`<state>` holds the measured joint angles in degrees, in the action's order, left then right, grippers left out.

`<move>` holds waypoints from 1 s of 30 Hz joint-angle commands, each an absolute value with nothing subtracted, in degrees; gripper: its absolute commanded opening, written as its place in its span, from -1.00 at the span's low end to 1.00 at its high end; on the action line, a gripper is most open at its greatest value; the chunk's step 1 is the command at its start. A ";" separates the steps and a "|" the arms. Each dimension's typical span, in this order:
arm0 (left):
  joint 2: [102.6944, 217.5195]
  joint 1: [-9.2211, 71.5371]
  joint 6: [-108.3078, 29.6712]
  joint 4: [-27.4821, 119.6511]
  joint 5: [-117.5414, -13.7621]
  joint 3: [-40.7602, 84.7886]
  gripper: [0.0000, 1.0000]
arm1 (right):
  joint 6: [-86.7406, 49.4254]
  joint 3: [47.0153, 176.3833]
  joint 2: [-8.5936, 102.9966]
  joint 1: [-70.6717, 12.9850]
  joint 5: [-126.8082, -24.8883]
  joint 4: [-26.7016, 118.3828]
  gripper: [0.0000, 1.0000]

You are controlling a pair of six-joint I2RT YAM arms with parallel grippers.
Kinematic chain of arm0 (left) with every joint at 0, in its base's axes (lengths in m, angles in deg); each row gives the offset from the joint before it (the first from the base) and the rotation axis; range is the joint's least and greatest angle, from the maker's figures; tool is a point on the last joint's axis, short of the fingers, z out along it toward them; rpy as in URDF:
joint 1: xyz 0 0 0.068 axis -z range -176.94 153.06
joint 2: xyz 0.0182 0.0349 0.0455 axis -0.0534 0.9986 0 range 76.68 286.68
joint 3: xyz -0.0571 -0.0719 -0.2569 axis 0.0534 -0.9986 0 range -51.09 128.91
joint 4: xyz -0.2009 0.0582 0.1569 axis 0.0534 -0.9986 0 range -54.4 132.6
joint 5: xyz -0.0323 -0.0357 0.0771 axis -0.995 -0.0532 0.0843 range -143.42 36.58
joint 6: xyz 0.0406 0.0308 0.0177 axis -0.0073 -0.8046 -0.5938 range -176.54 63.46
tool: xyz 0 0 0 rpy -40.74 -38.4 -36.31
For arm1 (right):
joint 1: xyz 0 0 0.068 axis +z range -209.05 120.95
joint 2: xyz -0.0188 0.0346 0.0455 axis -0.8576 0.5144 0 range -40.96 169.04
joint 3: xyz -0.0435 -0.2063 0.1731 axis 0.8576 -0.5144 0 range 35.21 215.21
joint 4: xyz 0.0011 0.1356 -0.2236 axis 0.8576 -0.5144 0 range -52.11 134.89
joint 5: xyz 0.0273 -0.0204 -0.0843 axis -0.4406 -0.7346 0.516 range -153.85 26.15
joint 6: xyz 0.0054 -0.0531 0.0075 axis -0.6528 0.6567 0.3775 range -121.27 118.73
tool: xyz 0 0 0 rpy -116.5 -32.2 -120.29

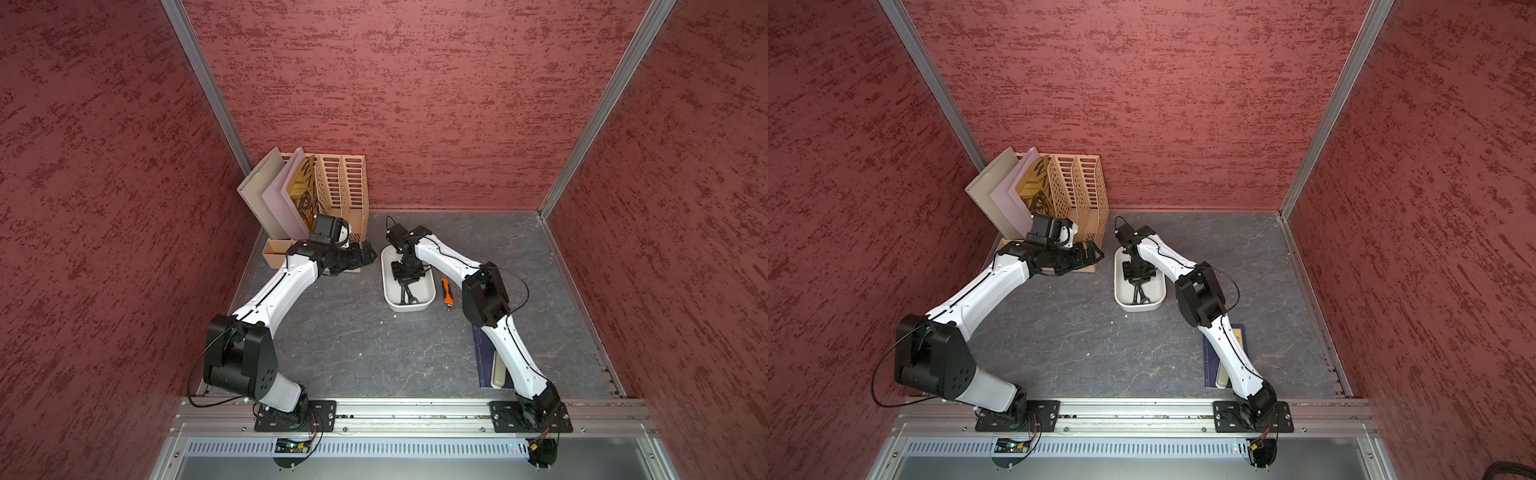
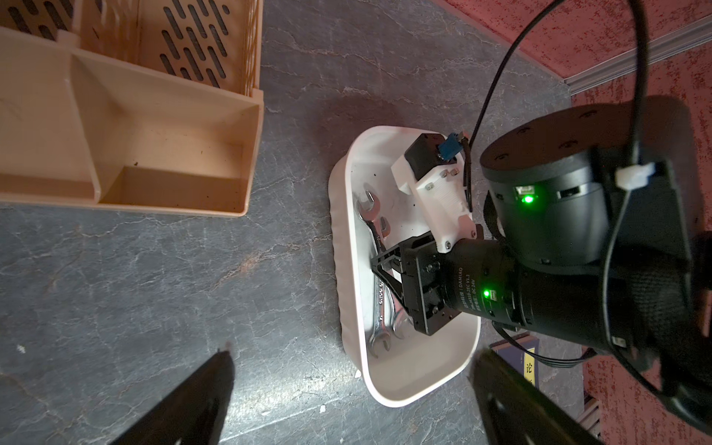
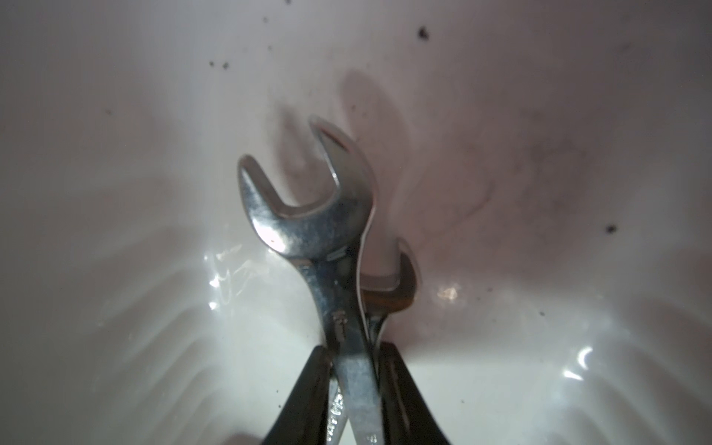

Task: Take out the wrench from the storage box
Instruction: Pick up the wrench from the storage box.

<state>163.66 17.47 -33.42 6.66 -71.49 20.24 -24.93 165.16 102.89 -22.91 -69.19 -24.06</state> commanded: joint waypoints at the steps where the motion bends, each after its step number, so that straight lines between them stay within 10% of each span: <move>1: 162.36 17.21 -32.92 7.80 -72.32 19.75 0.99 | -25.76 163.10 101.53 -23.14 -68.97 -24.15 -0.62; 30: 161.95 17.65 -32.97 7.64 -72.14 19.40 0.99 | -27.11 166.61 98.98 -23.11 -66.55 -23.84 -0.75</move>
<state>163.55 17.52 -32.94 6.66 -71.57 19.93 -26.38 164.59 102.08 -22.91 -68.49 -23.77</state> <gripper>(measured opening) 0.996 0.178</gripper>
